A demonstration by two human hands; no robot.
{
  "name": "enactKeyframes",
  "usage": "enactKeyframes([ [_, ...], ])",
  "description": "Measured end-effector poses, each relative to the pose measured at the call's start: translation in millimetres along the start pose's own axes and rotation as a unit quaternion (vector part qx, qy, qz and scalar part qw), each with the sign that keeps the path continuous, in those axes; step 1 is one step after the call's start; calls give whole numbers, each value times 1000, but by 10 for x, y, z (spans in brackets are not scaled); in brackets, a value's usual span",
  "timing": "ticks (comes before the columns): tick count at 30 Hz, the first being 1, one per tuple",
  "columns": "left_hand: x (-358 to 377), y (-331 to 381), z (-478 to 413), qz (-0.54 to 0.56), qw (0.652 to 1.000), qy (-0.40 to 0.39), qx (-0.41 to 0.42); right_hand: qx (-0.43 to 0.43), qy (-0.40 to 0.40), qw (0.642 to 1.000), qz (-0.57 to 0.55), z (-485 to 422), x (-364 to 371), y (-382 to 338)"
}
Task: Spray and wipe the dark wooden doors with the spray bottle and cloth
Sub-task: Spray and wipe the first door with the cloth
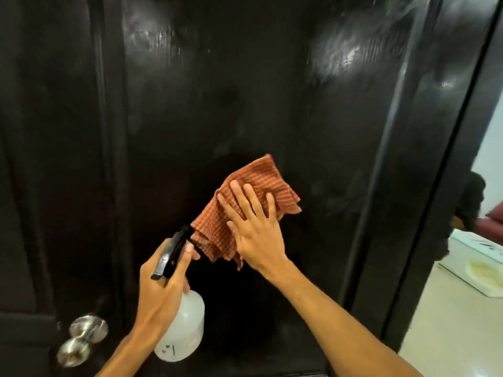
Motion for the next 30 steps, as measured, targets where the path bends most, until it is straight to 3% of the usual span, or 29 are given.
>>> enactKeyframes([
  [1,87,34,-13,4,1000,-5,-1,-25,2,1000,1,-20,-34,172],
  [2,190,67,-25,7,1000,-10,-1,5,22,1000,-17,-70,-124,462],
  [5,472,156,-13,13,1000,-24,5,248,107,961,-64,-9,-438,1381],
  [6,546,170,8,20,999,-26,7,274,118,953,-46,115,-437,1418],
  [12,994,122,187,31,998,-51,-18,67,-24,997,-37,878,-2,1101],
  [18,1350,65,326,12,998,-63,-12,202,100,973,-52,498,-442,1865],
  [22,1443,-75,540,3,997,-67,-27,192,18,980,-52,1491,132,1519],
  [24,1450,-177,656,-8,997,-70,-36,135,-26,990,-39,1860,316,1387],
  [26,1462,-300,762,-18,996,-71,-51,97,-22,994,-39,1795,291,1460],
  [30,1480,-549,987,-37,994,-65,-74,199,23,977,-76,1802,260,1495],
])
Point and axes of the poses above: each hand's wrist, its own z-axis away from the middle knuckle, its own x-axis out of the palm, y = z × x, the point moved 10 cm from there along -z, towards the middle knuckle, and after that the axes turned 2 degrees about y, right-handed, at the moved point
